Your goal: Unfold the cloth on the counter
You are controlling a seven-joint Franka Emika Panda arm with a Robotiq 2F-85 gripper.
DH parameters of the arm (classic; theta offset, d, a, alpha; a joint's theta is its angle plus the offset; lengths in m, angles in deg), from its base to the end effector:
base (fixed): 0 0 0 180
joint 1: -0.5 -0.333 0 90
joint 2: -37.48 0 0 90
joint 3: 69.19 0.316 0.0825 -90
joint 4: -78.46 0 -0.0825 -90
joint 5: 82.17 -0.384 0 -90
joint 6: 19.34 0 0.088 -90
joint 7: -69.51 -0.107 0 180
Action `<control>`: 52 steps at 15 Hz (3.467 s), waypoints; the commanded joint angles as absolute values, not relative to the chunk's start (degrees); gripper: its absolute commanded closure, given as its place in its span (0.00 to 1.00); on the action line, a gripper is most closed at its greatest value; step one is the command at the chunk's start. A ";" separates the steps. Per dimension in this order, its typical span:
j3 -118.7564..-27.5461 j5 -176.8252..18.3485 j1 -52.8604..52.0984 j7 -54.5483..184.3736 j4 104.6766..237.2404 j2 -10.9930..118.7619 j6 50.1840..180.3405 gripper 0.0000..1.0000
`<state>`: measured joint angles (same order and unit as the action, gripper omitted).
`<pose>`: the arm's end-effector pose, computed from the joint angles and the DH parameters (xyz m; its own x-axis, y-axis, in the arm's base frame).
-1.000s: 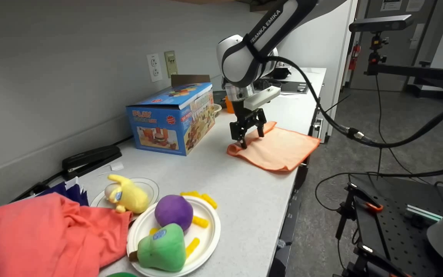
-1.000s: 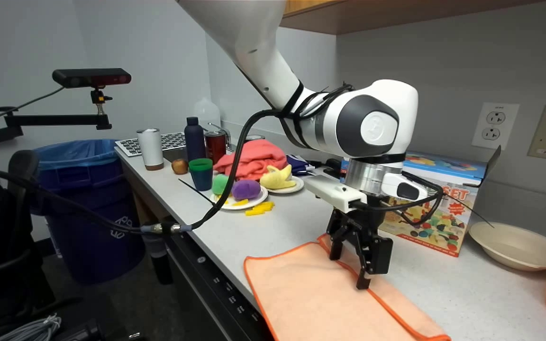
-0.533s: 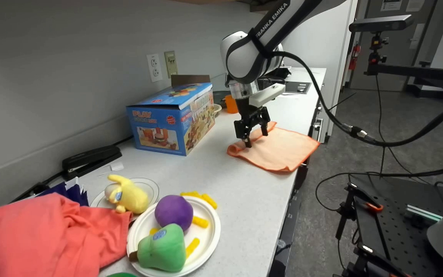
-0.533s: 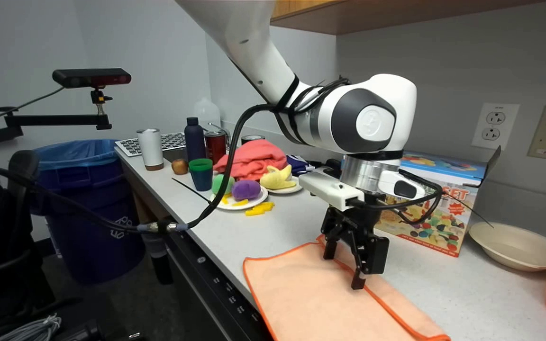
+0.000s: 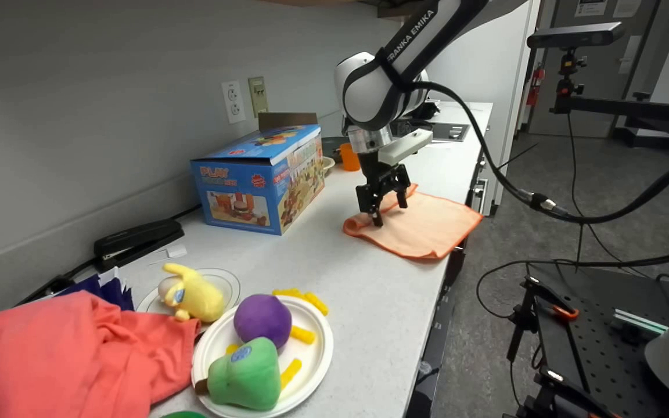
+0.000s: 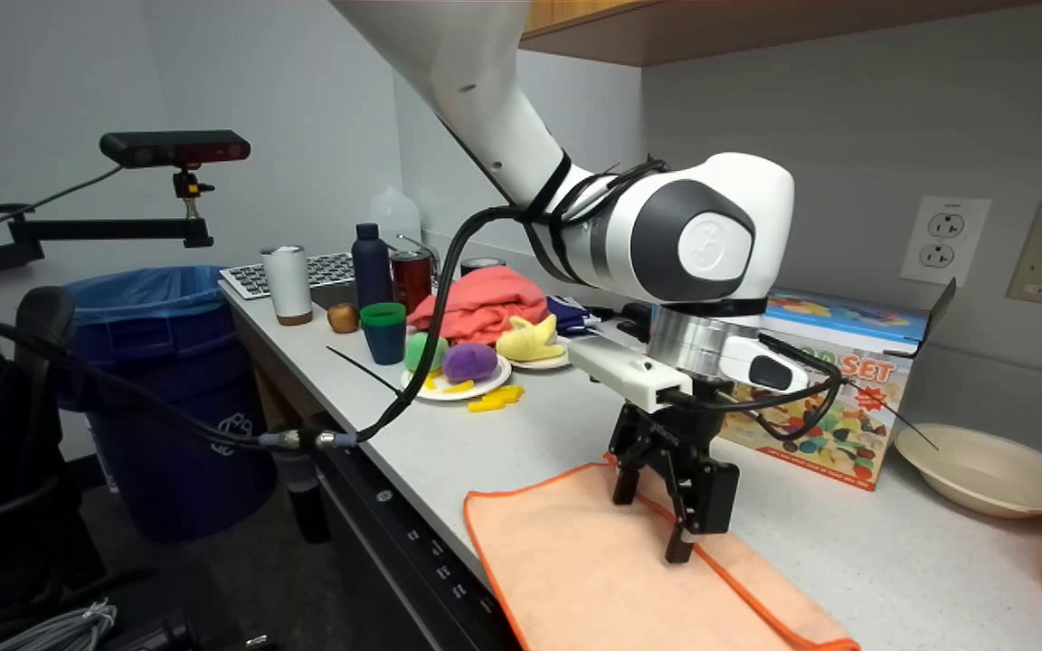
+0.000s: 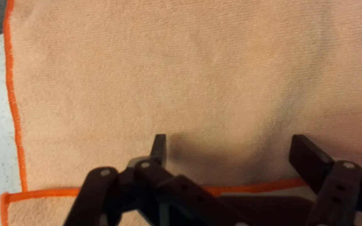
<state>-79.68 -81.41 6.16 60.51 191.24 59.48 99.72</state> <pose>0.5593 -0.1600 0.2599 0.8750 -0.4148 -0.2498 -0.3976 -0.9099 0.1182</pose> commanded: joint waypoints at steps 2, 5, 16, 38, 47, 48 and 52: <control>-79.09 -81.80 7.40 60.77 189.31 60.07 99.88 0.00; -79.20 -81.70 7.57 60.43 188.50 60.47 100.13 0.00; -76.84 -81.68 6.67 62.65 191.17 57.29 98.25 0.00; -81.67 -69.21 2.90 52.50 191.21 61.15 131.86 0.00; -83.97 -67.30 2.58 54.03 191.99 59.96 129.41 0.00; -83.37 -68.28 3.18 55.69 192.20 58.46 125.86 0.00; -82.50 -70.99 4.81 60.46 192.38 52.59 112.19 0.00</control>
<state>-84.37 -68.38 2.45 55.70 191.28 58.36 120.91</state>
